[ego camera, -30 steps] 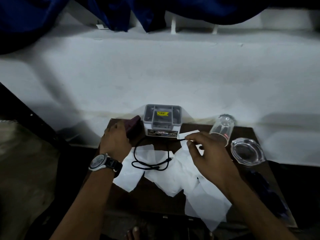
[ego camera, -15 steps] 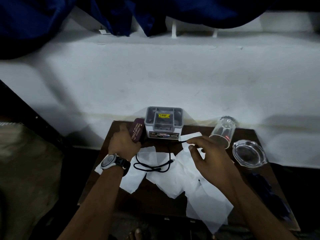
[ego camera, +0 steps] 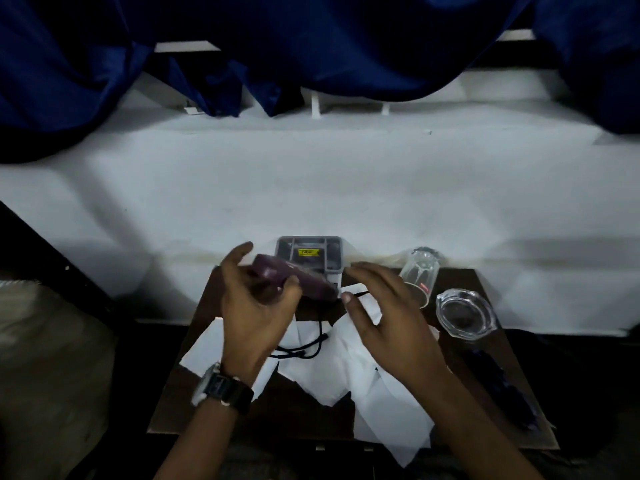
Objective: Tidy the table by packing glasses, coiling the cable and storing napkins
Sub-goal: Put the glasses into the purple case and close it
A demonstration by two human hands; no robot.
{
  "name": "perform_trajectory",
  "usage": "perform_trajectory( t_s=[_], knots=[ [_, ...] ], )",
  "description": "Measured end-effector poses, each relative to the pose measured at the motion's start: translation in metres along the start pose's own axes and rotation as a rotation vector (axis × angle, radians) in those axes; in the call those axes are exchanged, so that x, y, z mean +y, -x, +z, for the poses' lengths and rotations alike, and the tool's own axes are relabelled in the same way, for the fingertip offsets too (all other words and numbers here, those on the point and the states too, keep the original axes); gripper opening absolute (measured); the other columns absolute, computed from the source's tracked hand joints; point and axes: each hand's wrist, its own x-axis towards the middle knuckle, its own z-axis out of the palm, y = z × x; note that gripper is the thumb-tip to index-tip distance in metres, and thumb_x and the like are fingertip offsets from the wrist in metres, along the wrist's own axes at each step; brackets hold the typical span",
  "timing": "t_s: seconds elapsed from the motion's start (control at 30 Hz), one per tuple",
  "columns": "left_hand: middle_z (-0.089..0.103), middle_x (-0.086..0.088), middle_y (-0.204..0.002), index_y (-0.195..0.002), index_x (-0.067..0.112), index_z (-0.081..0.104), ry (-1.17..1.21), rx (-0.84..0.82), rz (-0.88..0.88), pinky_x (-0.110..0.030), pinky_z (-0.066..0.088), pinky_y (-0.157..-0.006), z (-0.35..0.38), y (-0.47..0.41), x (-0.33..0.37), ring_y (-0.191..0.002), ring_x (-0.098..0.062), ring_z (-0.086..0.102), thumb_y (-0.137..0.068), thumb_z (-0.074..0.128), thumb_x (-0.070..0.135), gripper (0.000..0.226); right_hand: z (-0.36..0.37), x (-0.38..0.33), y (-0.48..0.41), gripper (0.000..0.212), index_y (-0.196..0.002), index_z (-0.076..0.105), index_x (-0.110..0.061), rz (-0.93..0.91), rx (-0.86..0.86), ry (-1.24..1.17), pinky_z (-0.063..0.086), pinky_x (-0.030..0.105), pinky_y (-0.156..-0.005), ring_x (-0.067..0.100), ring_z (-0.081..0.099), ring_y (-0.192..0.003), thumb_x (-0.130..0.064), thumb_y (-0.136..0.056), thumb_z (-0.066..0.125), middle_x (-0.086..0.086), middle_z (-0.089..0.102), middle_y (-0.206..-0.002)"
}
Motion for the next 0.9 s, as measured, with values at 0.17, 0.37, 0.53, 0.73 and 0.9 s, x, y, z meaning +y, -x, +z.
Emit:
perform_trajectory(
  t_s=[0.17, 0.37, 0.53, 0.73, 0.9],
  knots=[
    [0.077, -0.002, -0.107, -0.127, 0.028, 0.062, 0.273, -0.162, -0.258, -0.045, 0.062, -0.086, 0.026, 0.033, 0.004, -0.1, -0.021, 0.077, -0.071, 0.09, 0.041, 0.063, -0.005, -0.01, 0.011, 0.041, -0.142, 0.055, -0.035, -0.016, -0.122, -0.11, 0.045, 0.021, -0.105, 0.0, 0.052, -0.132, -0.042, -0.102, 0.058, -0.019, 0.055, -0.142],
    [0.078, -0.011, -0.102, -0.135, 0.027, 0.053, 0.317, -0.204, -0.354, -0.036, 0.064, -0.071, 0.044, 0.032, 0.004, -0.094, -0.03, 0.078, -0.082, 0.082, 0.006, 0.064, -0.013, -0.004, 0.014, 0.041, -0.14, 0.061, -0.015, -0.033, -0.095, 0.081, 0.055, 0.025, -0.085, 0.015, 0.07, -0.103, -0.026, -0.1, 0.058, 0.0, 0.071, -0.126],
    [0.081, -0.009, -0.098, -0.135, 0.032, 0.046, 0.462, -0.212, -0.406, -0.031, 0.062, -0.066, 0.053, 0.025, 0.002, -0.091, -0.025, 0.079, -0.085, 0.075, -0.003, 0.067, -0.012, -0.004, 0.008, 0.04, -0.14, 0.057, 0.001, -0.213, -0.176, 0.423, 0.058, 0.038, -0.093, 0.031, 0.069, -0.114, -0.014, -0.103, 0.055, 0.016, 0.067, -0.132],
    [0.08, -0.015, -0.099, -0.135, 0.03, 0.052, 0.507, -0.207, -0.406, -0.036, 0.063, -0.071, 0.057, 0.022, 0.002, -0.095, -0.03, 0.078, -0.082, 0.079, 0.001, 0.066, -0.011, -0.004, 0.004, 0.045, -0.143, 0.052, 0.002, -0.166, -0.188, 0.467, 0.06, 0.041, -0.087, 0.03, 0.068, -0.11, -0.015, -0.103, 0.041, 0.016, 0.064, -0.133],
    [0.08, -0.016, -0.099, -0.136, 0.03, 0.051, 0.513, -0.211, -0.4, -0.039, 0.064, -0.075, 0.061, 0.024, 0.002, -0.097, -0.033, 0.077, -0.083, 0.079, 0.002, 0.066, -0.012, -0.004, 0.003, 0.045, -0.138, 0.058, 0.0, -0.155, -0.123, 0.489, 0.06, 0.038, -0.079, 0.029, 0.069, -0.102, -0.006, -0.094, 0.061, 0.013, 0.068, -0.125]
  ],
)
